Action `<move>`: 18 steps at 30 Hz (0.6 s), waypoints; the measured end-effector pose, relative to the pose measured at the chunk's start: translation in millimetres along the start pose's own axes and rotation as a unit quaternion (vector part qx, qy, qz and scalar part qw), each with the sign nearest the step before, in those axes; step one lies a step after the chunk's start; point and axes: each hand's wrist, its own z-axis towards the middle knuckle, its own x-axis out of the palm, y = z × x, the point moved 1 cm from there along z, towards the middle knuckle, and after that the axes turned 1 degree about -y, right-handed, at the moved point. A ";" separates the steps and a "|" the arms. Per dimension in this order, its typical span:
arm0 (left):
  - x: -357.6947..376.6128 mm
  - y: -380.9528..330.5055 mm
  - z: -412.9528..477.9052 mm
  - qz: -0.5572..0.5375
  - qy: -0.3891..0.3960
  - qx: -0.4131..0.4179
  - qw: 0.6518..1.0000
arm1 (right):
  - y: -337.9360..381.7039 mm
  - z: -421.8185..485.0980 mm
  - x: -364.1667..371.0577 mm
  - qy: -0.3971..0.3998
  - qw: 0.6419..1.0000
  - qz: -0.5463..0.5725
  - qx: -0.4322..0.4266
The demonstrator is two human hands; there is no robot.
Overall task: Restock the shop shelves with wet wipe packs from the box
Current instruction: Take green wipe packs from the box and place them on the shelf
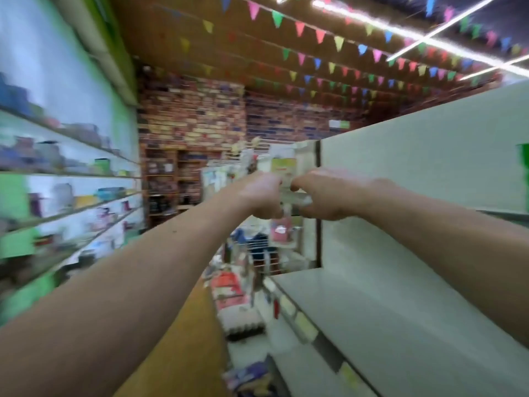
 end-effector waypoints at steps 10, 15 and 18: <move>-7.8 154.3 -182.7 0.071 0.063 -0.211 0.973 | 238.3 9.8 -12.1 0.014 0.975 0.090 -0.204; -7.7 208.7 -307.2 0.064 0.120 -0.300 0.944 | 364.8 -28.6 -22.2 0.057 0.942 0.156 -0.292; -9.0 229.9 -379.1 0.063 0.155 -0.339 0.926 | 426.9 -62.2 -30.7 0.072 0.923 0.178 -0.333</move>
